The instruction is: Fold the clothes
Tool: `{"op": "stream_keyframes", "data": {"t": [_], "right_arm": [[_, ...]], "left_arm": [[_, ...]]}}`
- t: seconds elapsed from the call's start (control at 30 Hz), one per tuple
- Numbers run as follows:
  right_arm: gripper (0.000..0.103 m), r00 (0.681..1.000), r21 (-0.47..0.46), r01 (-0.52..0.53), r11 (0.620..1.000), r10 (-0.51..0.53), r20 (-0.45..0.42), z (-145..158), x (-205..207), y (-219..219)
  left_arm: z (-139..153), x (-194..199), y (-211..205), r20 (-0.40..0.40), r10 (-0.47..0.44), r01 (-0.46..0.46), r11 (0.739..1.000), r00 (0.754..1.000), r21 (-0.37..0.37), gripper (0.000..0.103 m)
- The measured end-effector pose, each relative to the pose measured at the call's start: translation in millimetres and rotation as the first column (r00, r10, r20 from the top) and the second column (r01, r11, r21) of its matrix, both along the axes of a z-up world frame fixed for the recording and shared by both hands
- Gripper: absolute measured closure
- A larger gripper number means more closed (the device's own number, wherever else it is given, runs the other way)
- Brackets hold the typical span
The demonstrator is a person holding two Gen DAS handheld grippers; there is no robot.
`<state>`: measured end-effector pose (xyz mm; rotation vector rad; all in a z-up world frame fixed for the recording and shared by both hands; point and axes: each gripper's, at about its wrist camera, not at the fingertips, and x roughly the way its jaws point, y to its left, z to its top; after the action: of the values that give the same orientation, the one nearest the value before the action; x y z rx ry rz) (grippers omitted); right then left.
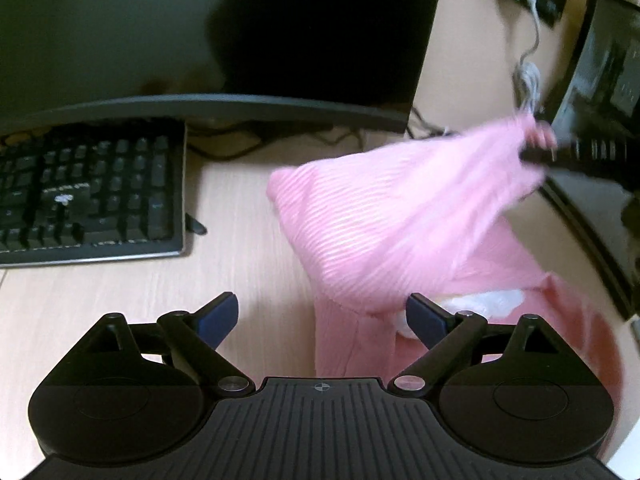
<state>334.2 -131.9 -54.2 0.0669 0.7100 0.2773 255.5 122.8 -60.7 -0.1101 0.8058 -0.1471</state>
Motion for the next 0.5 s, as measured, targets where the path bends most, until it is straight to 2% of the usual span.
{"op": "stream_keyframes", "data": {"t": [0.07, 0.1, 0.13, 0.2, 0.27, 0.33, 0.4, 0.5], "right_arm": [[0.084, 0.998, -0.072, 0.031, 0.997, -0.035, -0.061, -29.1, -5.0, -4.7], [0.075, 0.995, -0.106, 0.046, 0.993, -0.055, -0.086, -41.1, -7.3, -7.6], [0.07, 0.994, -0.115, 0.057, 0.992, -0.068, -0.087, -44.0, -10.0, -12.1], [0.048, 0.995, -0.11, 0.072, 0.991, -0.079, -0.06, -39.4, -14.9, -20.1], [0.038, 0.997, -0.093, 0.072, 0.993, -0.072, 0.0, -24.5, -17.4, -24.0], [0.034, 0.995, -0.094, 0.066, 0.993, -0.058, 0.078, -7.1, -15.6, -22.5], [0.033, 0.992, -0.089, 0.047, 0.995, -0.036, 0.117, 2.2, -12.6, -20.5], [0.033, 0.996, -0.082, 0.033, 0.996, -0.026, 0.079, -4.3, -3.4, -20.0]], "left_arm": [[2.1, 0.2, -0.9, -0.004, -0.028, 0.028, 1.0, 1.0, -0.001, 0.008], [5.1, -0.6, -0.8, -0.002, -0.044, 0.044, 0.999, 0.999, -0.008, 0.008], [8.1, -1.5, -0.7, 0.001, -0.06, 0.06, 0.998, 0.998, -0.015, 0.008], [15.0, -2.8, -0.8, 0.012, -0.093, 0.093, 0.995, 0.996, -0.03, 0.008], [25.8, 1.2, -3.1, 0.047, -0.118, 0.121, 0.991, 0.992, -0.064, 0.008], [31.4, 11.0, -9.1, 0.07, -0.132, 0.139, 0.983, 0.989, -0.119, 0.008], [33.5, 22.6, -16.9, 0.082, -0.139, 0.152, 0.973, 0.987, -0.176, 0.008], [23.0, 42.1, -31.6, 0.063, -0.13, 0.14, 0.97, 0.99, -0.199, 0.008]]}}
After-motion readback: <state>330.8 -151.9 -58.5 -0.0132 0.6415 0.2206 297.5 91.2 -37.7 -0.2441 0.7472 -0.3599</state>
